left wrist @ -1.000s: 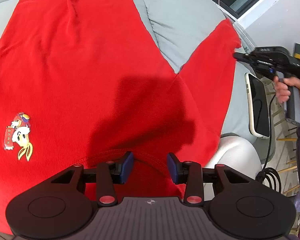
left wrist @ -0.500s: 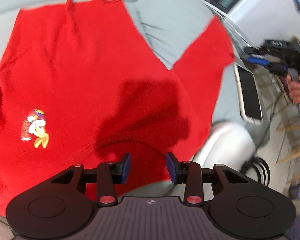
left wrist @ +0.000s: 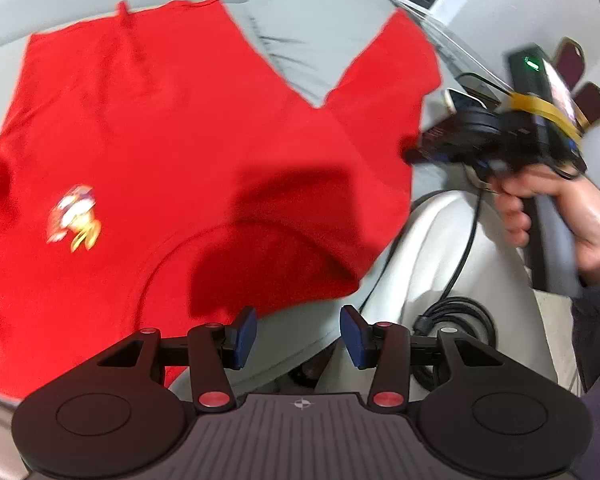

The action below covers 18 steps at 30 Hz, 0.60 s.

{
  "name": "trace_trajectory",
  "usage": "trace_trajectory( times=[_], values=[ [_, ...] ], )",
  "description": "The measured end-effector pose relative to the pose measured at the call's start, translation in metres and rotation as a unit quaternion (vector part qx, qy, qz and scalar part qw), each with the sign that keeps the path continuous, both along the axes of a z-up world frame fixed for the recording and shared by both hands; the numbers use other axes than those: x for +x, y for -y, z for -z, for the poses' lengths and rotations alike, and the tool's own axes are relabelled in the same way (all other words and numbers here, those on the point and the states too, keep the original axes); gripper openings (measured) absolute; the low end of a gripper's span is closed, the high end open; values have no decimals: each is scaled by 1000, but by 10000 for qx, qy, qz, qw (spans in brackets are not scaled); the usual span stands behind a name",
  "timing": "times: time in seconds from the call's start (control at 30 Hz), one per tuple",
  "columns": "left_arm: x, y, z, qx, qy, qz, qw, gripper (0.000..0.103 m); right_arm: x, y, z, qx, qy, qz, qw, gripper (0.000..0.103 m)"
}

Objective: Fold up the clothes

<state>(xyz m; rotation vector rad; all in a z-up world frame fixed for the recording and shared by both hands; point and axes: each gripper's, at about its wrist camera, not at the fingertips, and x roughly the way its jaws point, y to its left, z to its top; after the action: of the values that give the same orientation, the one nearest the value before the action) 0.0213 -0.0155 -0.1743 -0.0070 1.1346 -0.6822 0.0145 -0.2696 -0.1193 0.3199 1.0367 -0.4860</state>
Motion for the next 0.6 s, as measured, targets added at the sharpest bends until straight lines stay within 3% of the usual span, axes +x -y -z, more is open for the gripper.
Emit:
trace_trajectory(
  times=[0.1, 0.17, 0.3, 0.33, 0.43, 0.6],
  values=[
    [-2, -17, 5, -114, -160, -202, 9996, 44, -14, -3, -9, -58, 259, 125, 9996, 15],
    [-3, -23, 9, -150, -261, -333, 9990, 44, -24, -3, -17, -201, 587, 184, 9979, 45],
    [-5, -27, 14, -265, -419, -506, 9975, 44, -11, 6, -7, -406, 649, 63, 9970, 46],
    [-5, -26, 13, -264, -415, -511, 9975, 44, -6, 5, -6, -574, 660, -30, 9962, 42],
    [-7, -23, 10, -244, -358, -509, 9978, 44, -1, 3, -5, -778, 726, -84, 9943, 1],
    [-6, -25, 11, -297, -378, -530, 9974, 44, -25, -4, -17, -832, 869, 248, 9924, 0]
  ],
)
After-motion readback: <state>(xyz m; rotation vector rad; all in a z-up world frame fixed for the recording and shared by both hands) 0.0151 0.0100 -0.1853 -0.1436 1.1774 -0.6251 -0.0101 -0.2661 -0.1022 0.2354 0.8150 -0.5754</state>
